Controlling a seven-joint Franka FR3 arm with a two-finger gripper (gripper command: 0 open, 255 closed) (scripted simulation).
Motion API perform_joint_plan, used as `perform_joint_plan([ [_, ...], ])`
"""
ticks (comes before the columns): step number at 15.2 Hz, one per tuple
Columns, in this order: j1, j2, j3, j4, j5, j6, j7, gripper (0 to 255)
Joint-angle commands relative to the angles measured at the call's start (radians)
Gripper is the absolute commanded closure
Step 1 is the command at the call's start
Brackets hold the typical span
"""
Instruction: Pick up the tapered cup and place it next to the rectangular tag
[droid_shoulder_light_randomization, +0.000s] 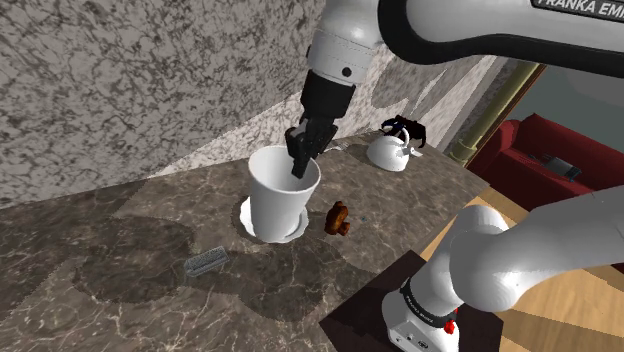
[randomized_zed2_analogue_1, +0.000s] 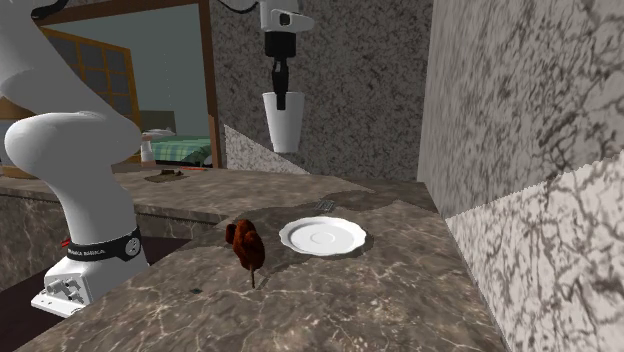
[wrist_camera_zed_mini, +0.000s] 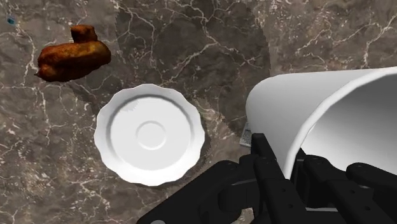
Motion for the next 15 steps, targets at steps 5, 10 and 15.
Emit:
perform_joint_plan([
  [5, 0.041, 0.053, 0.117, 0.087, 0.037, 0.0, 0.154, 255],
  [10, 0.065, 0.132, 0.219, 0.185, 0.042, 0.011, 0.286, 255],
  [15, 0.083, 0.243, 0.328, 0.311, 0.014, 0.02, 0.429, 255],
])
